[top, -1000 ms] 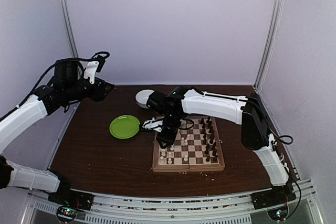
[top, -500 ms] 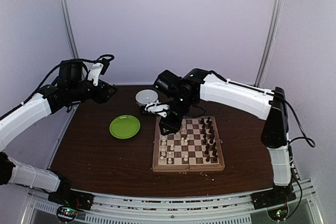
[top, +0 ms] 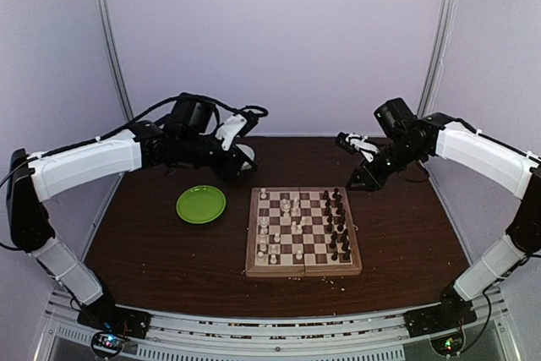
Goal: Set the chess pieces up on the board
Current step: Pick up the queen from the chessboard.
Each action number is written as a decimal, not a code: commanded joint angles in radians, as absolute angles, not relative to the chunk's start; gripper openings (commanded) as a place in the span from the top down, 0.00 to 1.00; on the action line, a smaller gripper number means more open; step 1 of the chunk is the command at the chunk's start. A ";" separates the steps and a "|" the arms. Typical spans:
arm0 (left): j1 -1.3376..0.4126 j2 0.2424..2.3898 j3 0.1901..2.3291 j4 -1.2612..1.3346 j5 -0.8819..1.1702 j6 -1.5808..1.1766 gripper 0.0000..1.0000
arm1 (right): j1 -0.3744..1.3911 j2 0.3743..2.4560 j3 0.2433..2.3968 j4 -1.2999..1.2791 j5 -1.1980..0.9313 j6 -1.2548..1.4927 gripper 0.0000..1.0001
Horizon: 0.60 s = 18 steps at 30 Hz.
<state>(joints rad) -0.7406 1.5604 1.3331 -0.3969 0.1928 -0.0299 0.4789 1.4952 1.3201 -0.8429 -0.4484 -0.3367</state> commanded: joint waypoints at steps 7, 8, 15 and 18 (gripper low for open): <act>-0.880 2.011 1.779 -0.623 0.188 0.040 0.62 | 0.334 1.363 1.239 -0.727 -0.625 -0.348 0.66; -0.887 2.042 1.813 -0.643 0.176 0.043 0.63 | 0.334 1.362 1.237 -0.727 -0.623 -0.351 0.66; -0.902 2.147 1.912 -0.716 0.142 0.058 0.71 | 0.334 1.365 1.236 -0.738 -0.630 -0.366 0.66; -0.902 2.166 1.910 -0.734 0.148 0.066 0.75 | 0.334 1.373 1.238 -0.740 -0.630 -0.370 0.66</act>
